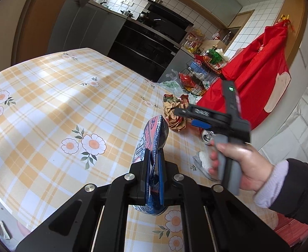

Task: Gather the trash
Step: 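Grasp the brown-and-red crumpled wrappers with the right gripper while the left holds the packet, then carry both items over the bin and open both grippers to drop them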

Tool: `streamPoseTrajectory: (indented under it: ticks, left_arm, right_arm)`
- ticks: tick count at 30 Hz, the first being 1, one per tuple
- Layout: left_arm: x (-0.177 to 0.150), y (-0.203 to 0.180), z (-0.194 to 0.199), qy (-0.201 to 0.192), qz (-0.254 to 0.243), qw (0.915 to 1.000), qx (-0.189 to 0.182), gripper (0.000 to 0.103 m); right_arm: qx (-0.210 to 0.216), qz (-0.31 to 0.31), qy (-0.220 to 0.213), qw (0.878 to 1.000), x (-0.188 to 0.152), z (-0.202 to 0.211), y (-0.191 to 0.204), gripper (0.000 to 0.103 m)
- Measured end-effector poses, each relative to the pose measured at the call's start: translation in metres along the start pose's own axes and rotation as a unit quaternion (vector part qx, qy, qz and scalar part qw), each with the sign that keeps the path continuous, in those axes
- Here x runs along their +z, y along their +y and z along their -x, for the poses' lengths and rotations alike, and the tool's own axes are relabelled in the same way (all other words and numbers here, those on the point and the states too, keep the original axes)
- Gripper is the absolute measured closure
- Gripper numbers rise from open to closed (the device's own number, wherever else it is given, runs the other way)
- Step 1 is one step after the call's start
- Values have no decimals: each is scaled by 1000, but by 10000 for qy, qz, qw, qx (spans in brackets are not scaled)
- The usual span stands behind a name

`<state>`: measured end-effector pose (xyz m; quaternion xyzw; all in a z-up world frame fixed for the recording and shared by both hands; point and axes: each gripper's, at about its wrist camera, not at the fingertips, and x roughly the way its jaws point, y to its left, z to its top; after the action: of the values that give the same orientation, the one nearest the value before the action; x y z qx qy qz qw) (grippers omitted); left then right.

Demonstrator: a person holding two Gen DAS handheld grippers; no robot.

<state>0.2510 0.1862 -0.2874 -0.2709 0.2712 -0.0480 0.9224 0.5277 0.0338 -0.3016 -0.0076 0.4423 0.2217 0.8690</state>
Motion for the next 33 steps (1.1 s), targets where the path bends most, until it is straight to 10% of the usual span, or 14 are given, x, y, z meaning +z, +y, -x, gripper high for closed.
streamPoseTrajectory:
  ticks: [9,33]
  left_arm:
    - [2,5,-1,-8,92,9999,-82,96]
    - [-23,-51,52,-53,-341,9992,-185,96]
  right_arm:
    - [-73,-888,-2,9960,9,-16,-14,76]
    - [459,83,-1283,9906,-122,227,8,81]
